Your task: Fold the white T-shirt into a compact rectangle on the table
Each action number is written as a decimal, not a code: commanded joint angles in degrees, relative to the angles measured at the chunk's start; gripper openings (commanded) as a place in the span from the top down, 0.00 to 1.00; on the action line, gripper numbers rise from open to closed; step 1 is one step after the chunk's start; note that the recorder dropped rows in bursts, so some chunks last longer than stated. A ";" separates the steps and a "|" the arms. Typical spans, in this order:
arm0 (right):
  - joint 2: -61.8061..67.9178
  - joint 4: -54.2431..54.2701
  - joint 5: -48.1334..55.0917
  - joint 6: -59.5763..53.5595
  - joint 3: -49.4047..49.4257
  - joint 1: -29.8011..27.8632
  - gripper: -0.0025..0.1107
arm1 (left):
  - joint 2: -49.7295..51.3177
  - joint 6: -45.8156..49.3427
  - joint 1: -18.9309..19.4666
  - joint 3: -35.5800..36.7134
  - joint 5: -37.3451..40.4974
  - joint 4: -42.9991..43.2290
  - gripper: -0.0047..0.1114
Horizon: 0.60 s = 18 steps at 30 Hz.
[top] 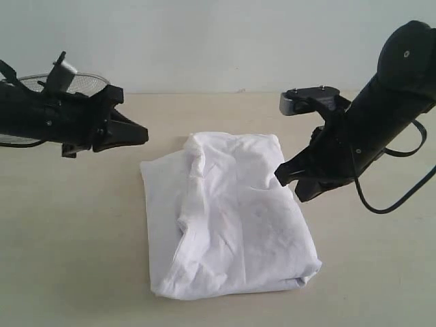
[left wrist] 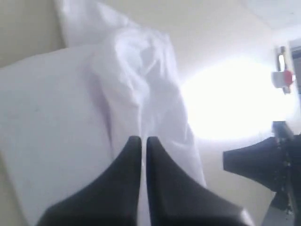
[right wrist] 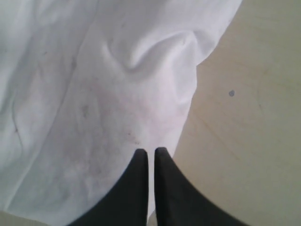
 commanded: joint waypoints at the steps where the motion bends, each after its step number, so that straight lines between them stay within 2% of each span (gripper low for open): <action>1: -0.87 -0.23 1.84 -1.02 -0.36 -0.46 0.98 | 4.83 3.85 -0.04 0.28 5.40 -7.37 0.92; 4: -0.87 -0.23 2.12 -1.02 -0.36 -0.46 0.98 | 8.71 3.63 -0.62 0.28 10.49 -11.32 0.92; 7: -0.87 -0.23 2.58 -1.02 -0.36 -0.46 0.98 | 9.23 6.85 -2.29 0.28 10.23 -11.99 0.92; 9: -0.87 -0.23 2.58 -0.73 -0.36 -0.46 0.98 | 9.23 10.30 -5.02 0.15 8.98 -12.09 0.92; 11: -0.87 -0.23 3.11 -0.75 -0.36 -0.46 0.98 | 9.23 14.06 -7.93 0.15 4.35 -12.33 0.79; 13: -0.87 -0.23 4.18 -0.75 -0.36 -0.46 0.98 | 9.23 14.15 -9.17 0.15 -2.07 -12.33 0.58; 15: -0.87 -0.51 4.42 -0.75 -0.36 -0.46 0.98 | 9.23 14.15 -9.33 0.15 -3.62 -13.65 0.37; 16: -0.87 -0.63 4.29 -0.75 -0.36 -0.46 0.98 | 9.23 14.15 -9.33 0.15 -3.62 -14.99 0.31; 18: -0.87 -0.63 4.12 -0.75 -0.36 -0.46 0.98 | 9.37 14.15 -10.28 0.15 -3.93 -16.29 0.27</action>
